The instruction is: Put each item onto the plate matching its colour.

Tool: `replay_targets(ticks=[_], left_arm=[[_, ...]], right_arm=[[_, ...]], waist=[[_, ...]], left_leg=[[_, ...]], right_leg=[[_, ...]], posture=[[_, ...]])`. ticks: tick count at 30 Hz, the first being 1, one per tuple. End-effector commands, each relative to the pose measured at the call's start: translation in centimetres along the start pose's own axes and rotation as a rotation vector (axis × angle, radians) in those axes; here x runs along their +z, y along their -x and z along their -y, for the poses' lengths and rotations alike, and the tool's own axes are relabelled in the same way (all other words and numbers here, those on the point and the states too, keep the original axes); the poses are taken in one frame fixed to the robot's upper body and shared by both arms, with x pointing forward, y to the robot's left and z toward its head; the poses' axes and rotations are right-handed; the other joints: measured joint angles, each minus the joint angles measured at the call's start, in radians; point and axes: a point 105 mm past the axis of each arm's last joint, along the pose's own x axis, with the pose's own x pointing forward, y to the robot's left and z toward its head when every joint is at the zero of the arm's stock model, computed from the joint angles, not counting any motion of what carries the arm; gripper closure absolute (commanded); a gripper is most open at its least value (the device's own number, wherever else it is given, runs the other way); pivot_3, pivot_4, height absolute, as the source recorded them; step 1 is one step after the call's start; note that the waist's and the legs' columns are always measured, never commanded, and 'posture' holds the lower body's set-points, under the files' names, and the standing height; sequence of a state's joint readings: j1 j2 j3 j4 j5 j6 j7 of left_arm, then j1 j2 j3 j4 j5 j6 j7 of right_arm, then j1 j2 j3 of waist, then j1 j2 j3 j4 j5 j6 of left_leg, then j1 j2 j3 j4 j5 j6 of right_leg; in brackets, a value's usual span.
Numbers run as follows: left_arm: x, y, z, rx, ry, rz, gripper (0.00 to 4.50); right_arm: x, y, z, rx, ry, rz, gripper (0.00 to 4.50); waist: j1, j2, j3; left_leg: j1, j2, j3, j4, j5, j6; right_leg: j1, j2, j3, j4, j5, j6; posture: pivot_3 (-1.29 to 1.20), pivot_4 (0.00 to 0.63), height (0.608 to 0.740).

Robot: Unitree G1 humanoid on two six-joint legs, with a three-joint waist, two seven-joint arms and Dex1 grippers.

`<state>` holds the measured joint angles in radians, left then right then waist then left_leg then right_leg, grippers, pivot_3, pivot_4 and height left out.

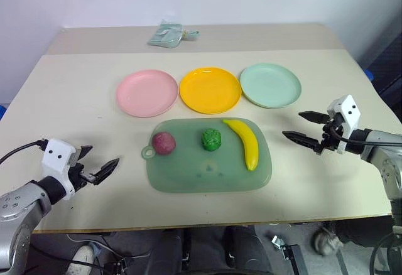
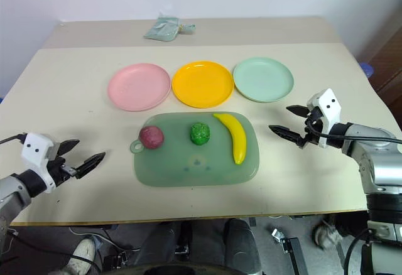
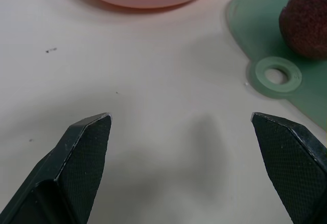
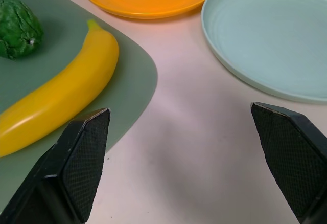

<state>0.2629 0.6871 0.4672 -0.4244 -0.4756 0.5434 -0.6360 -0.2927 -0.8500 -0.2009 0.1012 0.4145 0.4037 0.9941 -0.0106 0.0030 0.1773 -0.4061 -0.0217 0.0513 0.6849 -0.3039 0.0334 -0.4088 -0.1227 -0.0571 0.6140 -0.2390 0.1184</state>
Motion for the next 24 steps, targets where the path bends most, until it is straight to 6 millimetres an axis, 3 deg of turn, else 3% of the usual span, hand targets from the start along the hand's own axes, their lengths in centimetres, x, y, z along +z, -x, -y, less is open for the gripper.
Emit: replay_targets(ticks=[1,7,11,14,18,24], left_arm=[[1.1,0.5,-0.2,0.025,-0.018,0.042,0.00],[1.6,0.1,-0.1,0.024,-0.014,0.067,0.00],[3.7,-0.7,0.4,-0.017,0.041,0.176,0.00],[5.8,-2.2,2.8,-0.192,0.042,0.234,0.00],[6.7,-4.2,5.6,-0.382,-0.061,0.192,0.00],[5.6,-6.7,7.1,-0.530,-0.218,0.074,0.00]], right_arm=[[1.0,-0.2,0.4,-0.009,0.045,0.033,0.02],[1.6,-0.5,0.3,-0.014,0.065,0.048,0.02],[2.0,-0.3,0.2,-0.029,0.080,0.056,0.02],[2.7,-0.1,-0.1,-0.047,0.076,0.093,0.02],[3.8,0.1,-2.3,0.004,0.024,0.161,0.02],[3.4,1.0,-7.0,0.120,-0.018,0.141,0.02]], waist=[[0.000,0.000,0.000],[0.001,0.000,0.000],[0.003,0.000,0.000],[0.006,0.000,0.000],[0.008,0.000,0.000],[0.018,0.001,0.000]], left_leg=[[0.000,0.000,0.000,0.000,0.000,0.000],[0.000,0.000,0.000,0.000,0.000,0.000],[0.000,0.000,0.000,0.000,0.000,0.000],[0.000,0.000,0.000,0.000,0.000,0.000],[0.000,-0.001,0.000,0.000,0.000,0.000],[0.000,-0.001,0.001,0.000,0.000,0.000]], right_leg=[[0.000,0.000,0.000,0.000,0.000,0.000],[0.000,0.000,0.000,0.000,0.000,0.000],[0.000,0.000,0.000,0.000,0.000,0.000],[0.000,0.000,0.000,0.000,0.000,0.000],[0.000,0.001,0.000,0.001,0.000,0.000],[0.000,0.005,-0.001,0.001,0.000,0.000]], posture=[[0.00,0.150,0.740],[0.00,0.150,0.740],[0.00,0.150,0.740],[0.00,0.150,0.740],[0.00,0.150,0.740],[0.00,0.150,0.740]])
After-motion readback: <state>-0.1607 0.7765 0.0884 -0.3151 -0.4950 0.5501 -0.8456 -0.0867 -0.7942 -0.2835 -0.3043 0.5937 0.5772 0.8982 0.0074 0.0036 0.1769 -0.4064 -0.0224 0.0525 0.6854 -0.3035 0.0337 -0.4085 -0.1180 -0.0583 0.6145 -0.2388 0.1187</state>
